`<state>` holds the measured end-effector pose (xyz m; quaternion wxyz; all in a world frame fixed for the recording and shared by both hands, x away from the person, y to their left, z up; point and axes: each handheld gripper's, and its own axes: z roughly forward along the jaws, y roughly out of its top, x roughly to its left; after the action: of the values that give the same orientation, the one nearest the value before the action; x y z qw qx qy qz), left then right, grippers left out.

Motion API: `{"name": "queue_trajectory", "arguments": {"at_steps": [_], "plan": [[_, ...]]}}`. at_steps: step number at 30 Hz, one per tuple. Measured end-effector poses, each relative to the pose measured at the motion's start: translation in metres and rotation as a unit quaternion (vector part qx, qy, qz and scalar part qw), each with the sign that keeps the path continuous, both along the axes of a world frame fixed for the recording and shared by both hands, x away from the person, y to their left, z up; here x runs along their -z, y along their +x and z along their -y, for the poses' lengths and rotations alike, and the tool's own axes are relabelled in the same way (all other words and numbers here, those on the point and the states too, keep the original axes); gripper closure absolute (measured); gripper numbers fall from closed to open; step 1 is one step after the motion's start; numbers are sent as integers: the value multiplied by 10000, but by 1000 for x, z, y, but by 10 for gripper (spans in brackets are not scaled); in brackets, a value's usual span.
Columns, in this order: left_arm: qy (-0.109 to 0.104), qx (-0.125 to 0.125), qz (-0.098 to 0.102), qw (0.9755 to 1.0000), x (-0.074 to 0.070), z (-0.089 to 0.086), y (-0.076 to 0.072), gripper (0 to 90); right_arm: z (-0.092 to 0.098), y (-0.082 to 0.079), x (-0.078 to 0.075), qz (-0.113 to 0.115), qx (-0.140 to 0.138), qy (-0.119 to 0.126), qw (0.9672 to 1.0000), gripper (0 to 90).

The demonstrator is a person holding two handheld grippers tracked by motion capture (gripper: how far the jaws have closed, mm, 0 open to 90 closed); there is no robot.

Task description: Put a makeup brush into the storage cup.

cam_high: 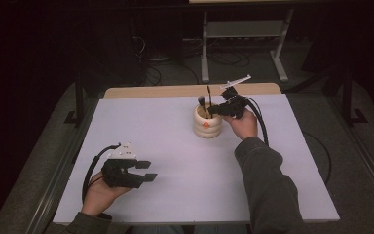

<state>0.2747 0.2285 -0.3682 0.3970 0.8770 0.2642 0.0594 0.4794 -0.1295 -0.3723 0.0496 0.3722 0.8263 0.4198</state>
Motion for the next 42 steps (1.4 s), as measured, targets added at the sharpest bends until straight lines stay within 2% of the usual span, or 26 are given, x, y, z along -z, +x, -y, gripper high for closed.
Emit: {"name": "queue_trajectory", "arguments": {"at_steps": [3, 9, 14, 20, 22, 25, 26, 29, 32, 35, 39, 42], "plan": [[-1, -9, -15, 10000, 0, 0, 0, 489, 0, 0, 0, 31, 41, -52, 10000, 733], [33, -16, 11, 10000, 0, -2, 1, 483, 4, -4, -7, 122, 137, -8, 9998, 679], [34, -41, 5, 10000, 2, -2, 1, 478, 8, -9, -11, 214, 176, 1, 9996, 660], [106, -77, 15, 9999, 2, -2, 2, 462, 21, -21, -14, 304, 205, 29, 9993, 615], [72, -126, 12, 9999, 3, -2, 2, 457, 24, -24, -15, 277, 221, 28, 9994, 603], [85, -151, 20, 9998, 4, -3, 3, 449, 29, -29, -15, 363, 211, 30, 9991, 580], [137, -119, 37, 9998, 4, -4, 3, 446, 30, -31, -15, 364, 215, 34, 9991, 576], [98, -191, 30, 9998, 4, -4, 3, 432, 33, -36, -15, 324, 236, 24, 9992, 558], [79, -219, 30, 9997, 4, -4, 3, 425, 35, -40, -16, 374, 202, 21, 9991, 547], [159, -204, 42, 9997, 4, -5, 4, 414, 39, -46, -16, 420, 184, 22, 9989, 525], [85, -278, 62, 9996, 6, -5, 4, 404, 41, -51, -14, 434, 170, 16, 9989, 510], [109, -281, 94, 9995, 6, -6, 5, 392, 44, -58, -13, 458, 162, 20, 9988, 489]]}}
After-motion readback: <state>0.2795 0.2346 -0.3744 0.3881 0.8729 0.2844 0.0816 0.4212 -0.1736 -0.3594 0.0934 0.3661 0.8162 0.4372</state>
